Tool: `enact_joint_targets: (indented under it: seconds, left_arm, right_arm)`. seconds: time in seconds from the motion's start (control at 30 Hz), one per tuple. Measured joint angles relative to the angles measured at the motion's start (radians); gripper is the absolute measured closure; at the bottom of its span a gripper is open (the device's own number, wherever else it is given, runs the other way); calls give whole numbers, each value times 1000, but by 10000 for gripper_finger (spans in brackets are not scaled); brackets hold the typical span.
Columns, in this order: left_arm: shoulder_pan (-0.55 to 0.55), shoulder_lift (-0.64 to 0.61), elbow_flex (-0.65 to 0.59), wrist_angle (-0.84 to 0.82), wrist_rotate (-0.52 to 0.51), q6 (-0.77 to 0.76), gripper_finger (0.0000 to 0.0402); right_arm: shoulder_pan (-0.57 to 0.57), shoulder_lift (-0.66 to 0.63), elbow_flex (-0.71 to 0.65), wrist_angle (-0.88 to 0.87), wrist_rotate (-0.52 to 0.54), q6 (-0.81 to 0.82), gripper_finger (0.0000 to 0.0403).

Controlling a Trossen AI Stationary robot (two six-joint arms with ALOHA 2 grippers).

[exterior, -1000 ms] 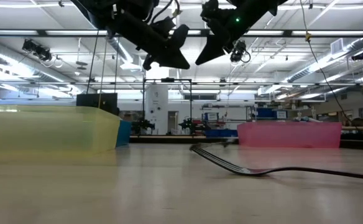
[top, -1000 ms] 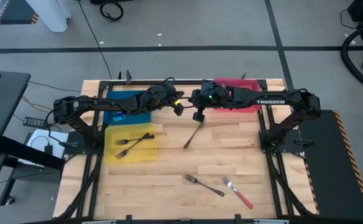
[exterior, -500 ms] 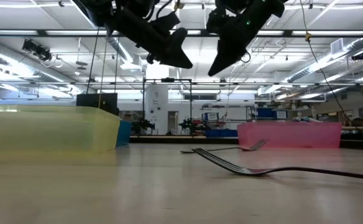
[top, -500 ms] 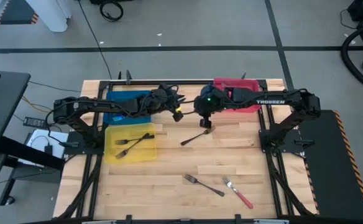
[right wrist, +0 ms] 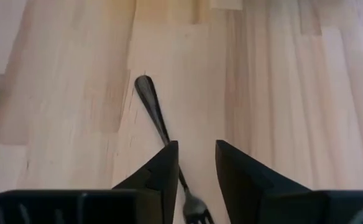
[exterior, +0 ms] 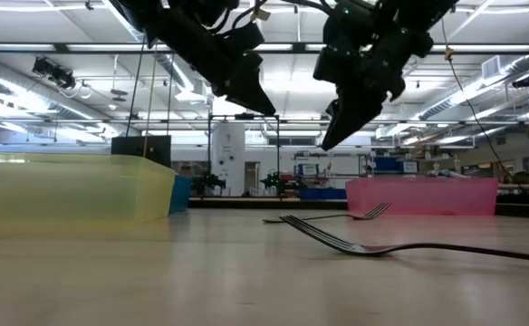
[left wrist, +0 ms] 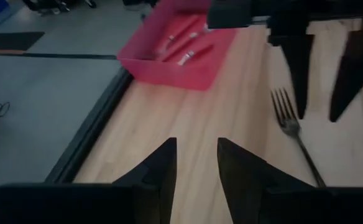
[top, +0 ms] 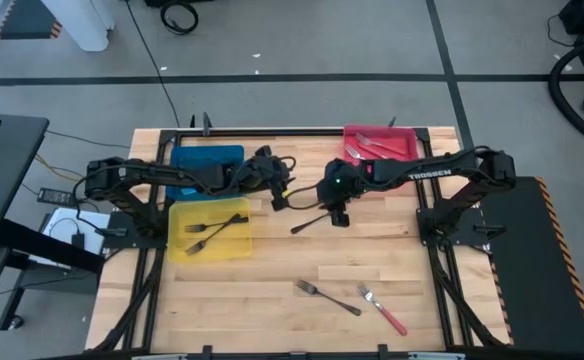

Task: Sort silverware by color (type)
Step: Put the black fork into the yellow bin

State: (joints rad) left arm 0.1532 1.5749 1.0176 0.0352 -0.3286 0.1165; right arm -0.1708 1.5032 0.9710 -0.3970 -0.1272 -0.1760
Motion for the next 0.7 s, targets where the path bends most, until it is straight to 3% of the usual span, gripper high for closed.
enact_joint_targets:
  seconds: [0.43, 0.7]
  left_arm:
    - [-67, 0, 0, -26, 0, -26, 280]
    - [-68, 0, 0, -47, 0, -27, 280]
  right_arm:
    - [5, 28, -187, 290, 3, -24, 291]
    - [8, 163, -146, 237, 13, -60, 291]
